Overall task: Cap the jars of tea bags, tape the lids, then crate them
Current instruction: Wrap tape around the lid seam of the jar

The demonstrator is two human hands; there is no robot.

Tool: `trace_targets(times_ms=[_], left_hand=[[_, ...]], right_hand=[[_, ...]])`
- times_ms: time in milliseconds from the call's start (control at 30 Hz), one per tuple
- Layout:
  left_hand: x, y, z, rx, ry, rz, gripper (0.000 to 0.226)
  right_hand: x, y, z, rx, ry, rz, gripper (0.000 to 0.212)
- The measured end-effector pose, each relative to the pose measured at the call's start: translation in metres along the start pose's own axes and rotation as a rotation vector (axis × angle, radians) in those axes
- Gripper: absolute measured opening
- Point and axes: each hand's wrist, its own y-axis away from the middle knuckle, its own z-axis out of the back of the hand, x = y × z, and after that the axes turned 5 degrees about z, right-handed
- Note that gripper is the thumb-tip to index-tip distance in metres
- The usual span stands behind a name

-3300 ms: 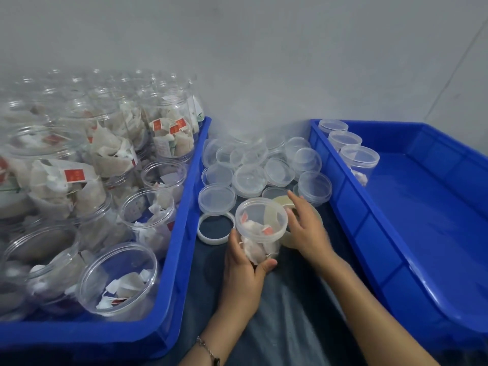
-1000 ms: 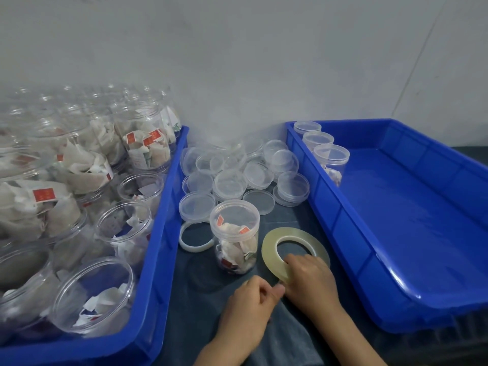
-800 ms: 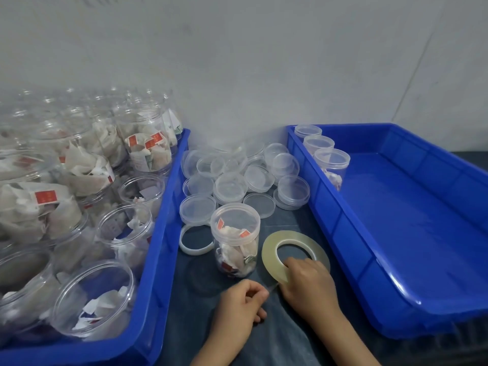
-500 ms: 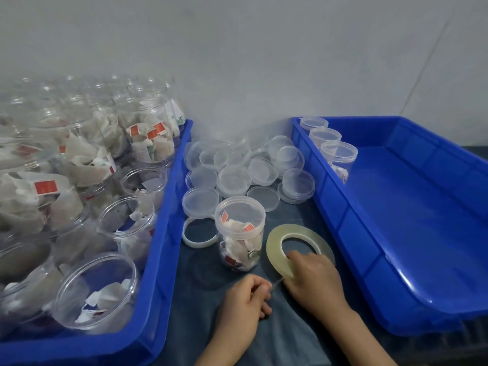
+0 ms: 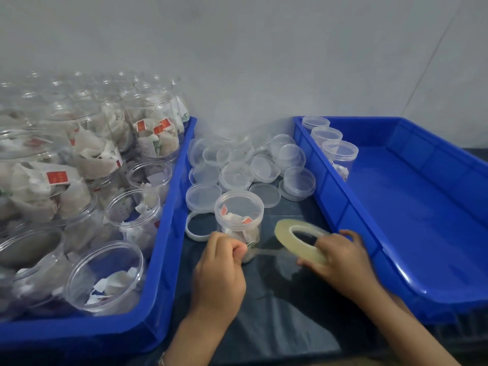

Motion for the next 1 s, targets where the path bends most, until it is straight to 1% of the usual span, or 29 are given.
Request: trace_targets(times_ms=[33, 100, 133, 233, 300, 400, 600, 800, 867, 1000], left_hand=[[0.001, -0.001, -0.001, -0.058, 0.009, 0.001, 0.024], [0.005, 0.002, -0.003, -0.130, 0.034, 0.042, 0.019], [0.007, 0.005, -0.004, -0.147, 0.037, 0.085, 0.016], [0.016, 0.001, -0.010, -0.165, 0.118, 0.303, 0.013], [0.019, -0.006, -0.010, -0.171, 0.135, 0.352, 0.012], [0.022, -0.010, -0.009, -0.186, 0.134, 0.339, 0.011], [0.030, -0.011, -0.012, -0.167, 0.144, 0.341, 0.012], [0.035, -0.015, -0.018, -0.180, 0.154, 0.290, 0.010], [0.037, -0.016, -0.020, -0.176, 0.154, 0.255, 0.013], [0.039, -0.015, -0.020, -0.185, 0.103, 0.145, 0.026]], right_hand=[[0.000, -0.005, 0.001, -0.015, 0.003, -0.057, 0.047], [0.001, -0.015, 0.001, -0.044, 0.080, -0.075, 0.047], [0.001, -0.018, 0.000, -0.069, 0.129, -0.060, 0.048], [0.007, -0.027, -0.001, -0.158, 0.227, -0.049, 0.046], [0.013, -0.035, -0.005, -0.200, 0.253, -0.058, 0.043], [0.018, -0.043, -0.011, -0.227, 0.253, -0.061, 0.040], [0.018, -0.043, -0.021, -0.274, 0.234, -0.090, 0.037], [0.017, -0.048, -0.022, -0.251, 0.186, -0.129, 0.034], [0.017, -0.051, -0.021, -0.240, 0.169, -0.150, 0.033], [0.018, -0.054, -0.019, -0.233, 0.141, -0.161, 0.034]])
